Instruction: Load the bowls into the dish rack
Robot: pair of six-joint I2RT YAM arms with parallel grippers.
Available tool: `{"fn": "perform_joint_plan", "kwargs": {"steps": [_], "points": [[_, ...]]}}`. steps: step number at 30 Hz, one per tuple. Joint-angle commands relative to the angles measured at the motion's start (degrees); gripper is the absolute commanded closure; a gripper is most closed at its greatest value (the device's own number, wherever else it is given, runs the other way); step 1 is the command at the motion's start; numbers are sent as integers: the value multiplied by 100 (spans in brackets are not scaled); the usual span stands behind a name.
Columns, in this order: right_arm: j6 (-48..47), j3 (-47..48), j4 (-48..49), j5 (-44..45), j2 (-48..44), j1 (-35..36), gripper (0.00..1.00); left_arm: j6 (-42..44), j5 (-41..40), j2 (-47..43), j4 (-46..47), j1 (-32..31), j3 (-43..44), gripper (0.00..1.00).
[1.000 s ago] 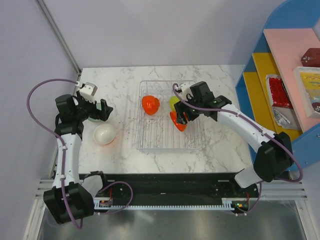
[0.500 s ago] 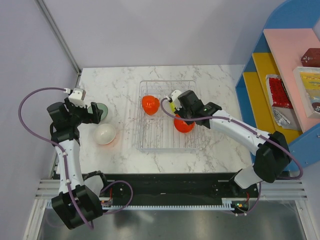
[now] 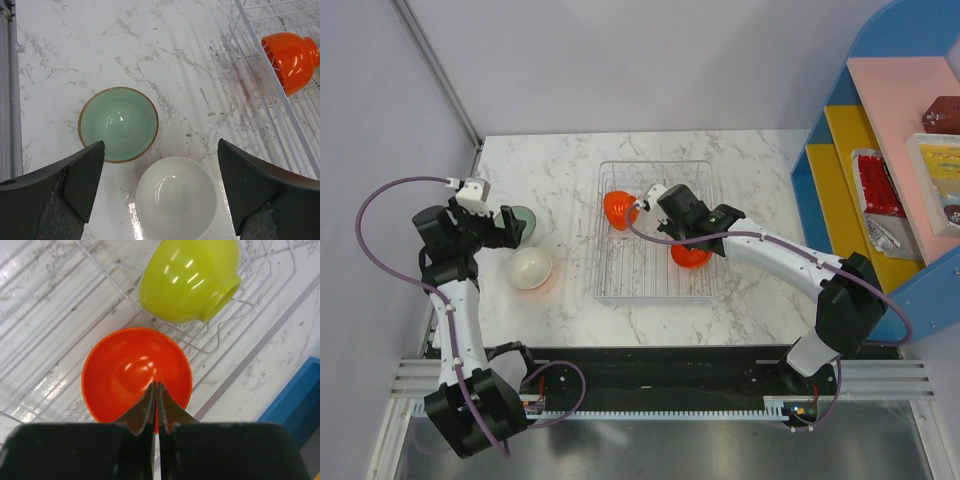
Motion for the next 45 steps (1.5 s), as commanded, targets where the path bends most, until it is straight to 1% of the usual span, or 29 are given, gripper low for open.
{"fn": "perform_joint_plan", "kwargs": {"steps": [1, 2, 3, 5, 6, 7, 8, 9, 10, 11, 13, 14, 15, 16, 17, 19, 20, 22, 23, 24, 26, 28, 29, 33, 37, 40, 45], "points": [[49, 564, -191, -363, -238, -116, 90, 8, 657, -75, 143, 43, 5, 0], [49, 582, -199, -443, -273, -133, 87, 113, 947, -84, 81, 43, 31, 0], [66, 660, -304, -504, -308, -151, 87, 193, 1480, -102, 46, 43, 49, 0], [101, 783, -419, -540, -335, -265, 86, 289, 1941, -93, -130, -62, 198, 0], [119, 802, -419, -514, -361, -317, 86, 342, 2047, -15, -191, -176, 277, 0], [154, 810, -402, -488, -388, -457, 85, 421, 1961, 21, -409, -342, 530, 0], [189, 871, -384, -479, -457, -546, 85, 500, 1812, 73, -551, -840, 680, 0], [224, 916, -367, -513, -502, -642, 83, 623, 1419, 170, -648, -1132, 951, 0], [285, 951, -358, -583, -546, -895, 81, 650, 1233, 231, -727, -1439, 1059, 0], [312, 1012, -349, -654, -668, -1011, 73, 650, 1100, 284, -824, -2008, 1155, 0], [312, 1074, -340, -987, -800, -1300, 60, 642, 871, 607, -877, -2504, 1463, 0], [312, 1109, -349, -1067, -923, -1363, 47, 650, 670, 740, -921, -3098, 1568, 0], [312, 1127, -349, -1215, -985, -1451, 39, 650, 512, 942, -930, -3356, 1813, 0], [330, 1136, -358, -1278, -1046, -1469, 25, 676, 354, 1344, -947, -3611, 1937, 0], [347, 1153, -366, -1357, -1143, -1504, 20, 694, 126, 1601, -974, -4031, 2060, 0], [382, 1153, -366, -1628, -1222, -1601, 13, 686, -60, 2084, -983, -4368, 2438, 0], [443, 1153, -366, -1734, -1310, -1645, 7, 625, -122, 2652, -991, -4578, 2579, 0], [479, 1153, -366, -1928, -1363, -1785, 3, 563, -131, 3226, -1061, -4746, 3062, 0], [488, 1171, -384, -2103, -1416, -1829, 2, 536, -192, 3716, -1105, -4904, 3220, 0], [488, 1171, -367, -2139, -1434, -1882, 2, 536, -228, 3991, -1202, -4992, 3526, 0], [497, 1188, -358, -2149, -1477, -1952, 2, 545, -368, 4553, -1246, -5264, 3757, 0], [497, 1215, -358, -2166, -1504, -2031, 2, 519, -377, 4862, -1299, -5484, 4056, 0], [505, 1224, -358, -2175, -1521, -2058, 2, 492, -395, 5186, -1334, -5555, 4257, 0], [576, 1320, -358, -2359, -1583, -2251, 2, 404, -491, 5811, -1448, -5854, 4636, 1], [629, 1329, -358, -2518, -1697, -2357, 2, 343, -667, 6155, -1440, -6118, 4847, 1], [646, 1294, -358, -2640, -1750, -2410, 2, 229, -711, 6348, -1449, -6171, 5006, 1], [646, 1250, -349, -2728, -1820, -2462, 2, 123, -843, 6288, -1440, -6197, 4971, 4]]}}
